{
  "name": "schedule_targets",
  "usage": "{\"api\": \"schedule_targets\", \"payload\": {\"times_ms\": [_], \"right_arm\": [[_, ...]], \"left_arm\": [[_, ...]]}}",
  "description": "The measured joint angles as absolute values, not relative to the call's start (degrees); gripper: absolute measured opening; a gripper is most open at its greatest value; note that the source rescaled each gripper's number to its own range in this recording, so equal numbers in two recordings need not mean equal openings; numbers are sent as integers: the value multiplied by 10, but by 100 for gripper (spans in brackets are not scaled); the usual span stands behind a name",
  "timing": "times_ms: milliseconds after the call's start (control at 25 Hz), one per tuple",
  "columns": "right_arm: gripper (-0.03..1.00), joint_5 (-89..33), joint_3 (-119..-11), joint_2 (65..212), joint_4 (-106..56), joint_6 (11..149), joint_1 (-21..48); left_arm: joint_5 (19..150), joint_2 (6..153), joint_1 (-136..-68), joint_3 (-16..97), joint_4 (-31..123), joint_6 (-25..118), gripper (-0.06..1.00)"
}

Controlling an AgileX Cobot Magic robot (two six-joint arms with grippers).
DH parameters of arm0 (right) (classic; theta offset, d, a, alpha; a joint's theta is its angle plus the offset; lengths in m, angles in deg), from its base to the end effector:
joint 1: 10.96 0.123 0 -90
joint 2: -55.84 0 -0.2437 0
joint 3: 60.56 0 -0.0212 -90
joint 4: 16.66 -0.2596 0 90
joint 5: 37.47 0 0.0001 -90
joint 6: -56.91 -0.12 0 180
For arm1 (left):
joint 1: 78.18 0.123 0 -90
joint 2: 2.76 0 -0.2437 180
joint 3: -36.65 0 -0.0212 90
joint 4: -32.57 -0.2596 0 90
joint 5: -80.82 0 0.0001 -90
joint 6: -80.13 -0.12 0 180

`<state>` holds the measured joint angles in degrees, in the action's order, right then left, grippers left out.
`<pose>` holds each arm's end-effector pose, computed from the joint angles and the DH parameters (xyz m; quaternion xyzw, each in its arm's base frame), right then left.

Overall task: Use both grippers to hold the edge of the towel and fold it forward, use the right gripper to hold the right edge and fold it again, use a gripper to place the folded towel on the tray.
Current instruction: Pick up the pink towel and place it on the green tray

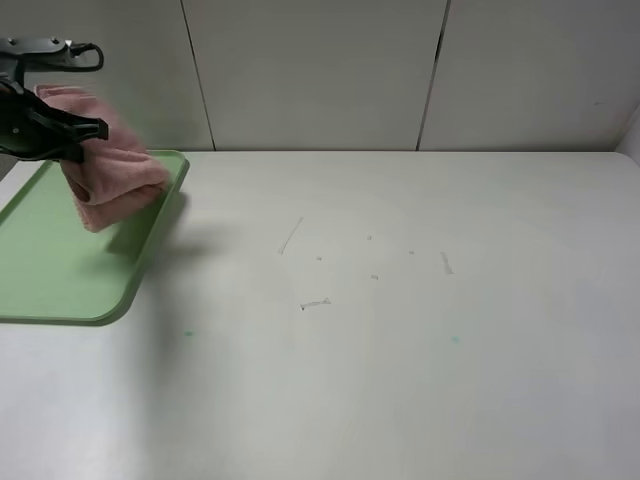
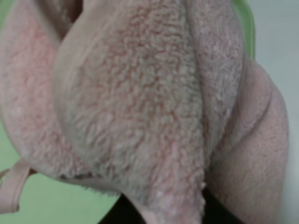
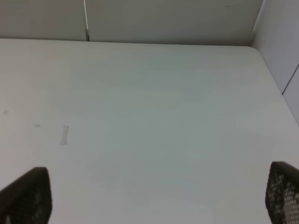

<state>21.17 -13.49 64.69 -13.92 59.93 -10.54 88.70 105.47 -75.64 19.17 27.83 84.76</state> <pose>0.0714 -0.0044 0.2736 -0.0247 0.8407 -0.0362 0.5397 0.3858 0.0185 0.1374 -0.0221 0.9187 0.0142 0.3940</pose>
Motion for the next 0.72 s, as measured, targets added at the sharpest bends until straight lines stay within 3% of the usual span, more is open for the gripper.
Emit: {"api": "schedule_targets", "payload": {"times_ms": [520,640,720], "right_arm": [[100,212,-135,647,-139,599,-105],[100,212,-135,647,-139,599,-105],[100,212,-135,647,-139,599,-105]], "left_arm": [[853,1060,-721,127,279,882,5],[865,1060,-711,122,278,882,14],[877,1060,-708,122,277,882,35]]}}
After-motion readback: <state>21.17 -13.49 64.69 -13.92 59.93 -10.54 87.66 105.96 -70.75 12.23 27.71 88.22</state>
